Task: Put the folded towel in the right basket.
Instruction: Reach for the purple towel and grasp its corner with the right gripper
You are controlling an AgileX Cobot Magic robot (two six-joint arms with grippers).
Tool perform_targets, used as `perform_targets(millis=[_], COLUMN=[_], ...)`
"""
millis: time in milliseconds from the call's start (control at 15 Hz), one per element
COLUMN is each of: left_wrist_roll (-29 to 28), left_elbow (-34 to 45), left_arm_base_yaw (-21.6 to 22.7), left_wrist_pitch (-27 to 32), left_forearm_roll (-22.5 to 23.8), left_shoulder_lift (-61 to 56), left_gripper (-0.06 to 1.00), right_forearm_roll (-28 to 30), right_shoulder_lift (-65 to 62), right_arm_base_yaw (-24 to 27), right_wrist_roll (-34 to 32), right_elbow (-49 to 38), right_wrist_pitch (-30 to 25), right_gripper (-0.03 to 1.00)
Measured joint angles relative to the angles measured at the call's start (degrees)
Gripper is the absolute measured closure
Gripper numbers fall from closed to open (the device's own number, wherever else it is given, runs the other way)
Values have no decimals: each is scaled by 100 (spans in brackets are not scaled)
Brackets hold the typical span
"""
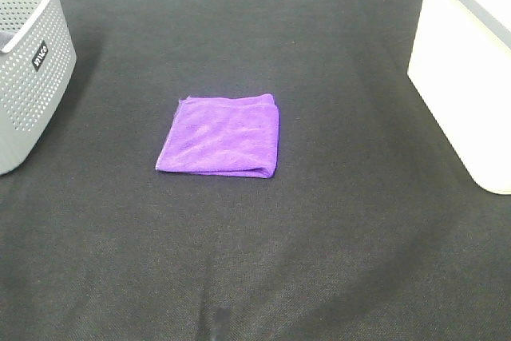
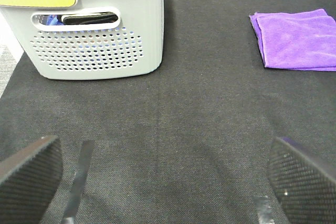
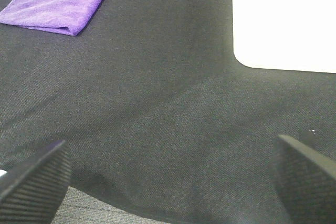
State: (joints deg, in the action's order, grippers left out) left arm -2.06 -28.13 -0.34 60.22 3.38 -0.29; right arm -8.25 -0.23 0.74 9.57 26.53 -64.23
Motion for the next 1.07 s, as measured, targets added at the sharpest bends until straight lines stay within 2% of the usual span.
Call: perform_targets(millis=[1067], left_wrist_roll=[0], left_elbow=[0], left_arm_base_yaw=[0], left_wrist_pitch=[0], left_forearm_roll=[0], left_shoulder_lift=[0], left_gripper=[-4], right_forearm_roll=[-11], right_shoulder_lift=[0], right_arm_base_yaw=[0], right_wrist_roll=[0], right_elbow=[0], right_wrist_pitch=[0], right_gripper=[-1])
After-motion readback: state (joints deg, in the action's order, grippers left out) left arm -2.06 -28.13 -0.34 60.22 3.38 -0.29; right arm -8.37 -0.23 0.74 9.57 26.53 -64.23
